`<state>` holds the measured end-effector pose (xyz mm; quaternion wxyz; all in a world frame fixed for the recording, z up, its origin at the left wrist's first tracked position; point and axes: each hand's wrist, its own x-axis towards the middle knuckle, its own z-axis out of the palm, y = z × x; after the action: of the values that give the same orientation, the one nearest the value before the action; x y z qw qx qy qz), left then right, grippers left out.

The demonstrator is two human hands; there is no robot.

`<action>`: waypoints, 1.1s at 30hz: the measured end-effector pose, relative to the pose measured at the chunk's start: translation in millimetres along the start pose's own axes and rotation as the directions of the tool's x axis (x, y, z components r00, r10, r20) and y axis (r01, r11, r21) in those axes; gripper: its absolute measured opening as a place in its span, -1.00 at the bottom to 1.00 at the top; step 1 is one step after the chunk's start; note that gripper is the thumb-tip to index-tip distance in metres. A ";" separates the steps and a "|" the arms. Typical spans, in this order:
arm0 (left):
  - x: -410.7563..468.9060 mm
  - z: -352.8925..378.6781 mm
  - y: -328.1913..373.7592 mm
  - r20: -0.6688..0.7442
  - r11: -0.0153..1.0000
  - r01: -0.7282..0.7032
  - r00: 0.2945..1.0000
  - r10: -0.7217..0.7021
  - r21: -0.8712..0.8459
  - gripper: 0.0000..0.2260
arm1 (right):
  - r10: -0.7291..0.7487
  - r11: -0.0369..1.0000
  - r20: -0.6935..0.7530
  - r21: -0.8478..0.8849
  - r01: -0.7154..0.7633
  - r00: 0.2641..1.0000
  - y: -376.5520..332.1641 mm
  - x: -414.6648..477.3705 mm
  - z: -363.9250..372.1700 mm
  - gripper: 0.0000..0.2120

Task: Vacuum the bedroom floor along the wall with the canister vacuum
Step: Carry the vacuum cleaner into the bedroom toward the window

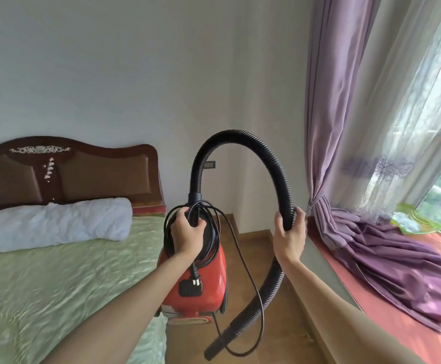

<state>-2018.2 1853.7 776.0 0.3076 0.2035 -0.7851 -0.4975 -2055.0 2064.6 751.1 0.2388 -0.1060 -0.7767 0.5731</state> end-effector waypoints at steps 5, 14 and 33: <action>43.7 43.0 -4.2 0.008 1.000 0.001 1.000 -0.001 0.002 -0.68 | 0.015 1.000 -0.010 -0.007 -0.016 1.000 10.8 49.3 29.6 -0.64; 120.2 158.1 -39.1 0.037 0.997 0.076 0.996 -0.077 0.026 -0.73 | 0.063 0.996 0.035 -0.058 -0.061 0.997 74.6 162.0 105.2 -0.60; 206.0 367.6 -239.9 0.062 0.944 0.255 0.960 -0.273 0.208 -0.66 | 0.349 0.916 0.173 -0.269 -0.297 0.921 314.6 279.3 256.7 -0.53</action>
<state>-2417.0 1864.7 500.3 0.1805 0.3139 -0.8094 -0.4623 -2456.9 2072.4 466.0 0.0395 -0.1979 -0.8326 0.5159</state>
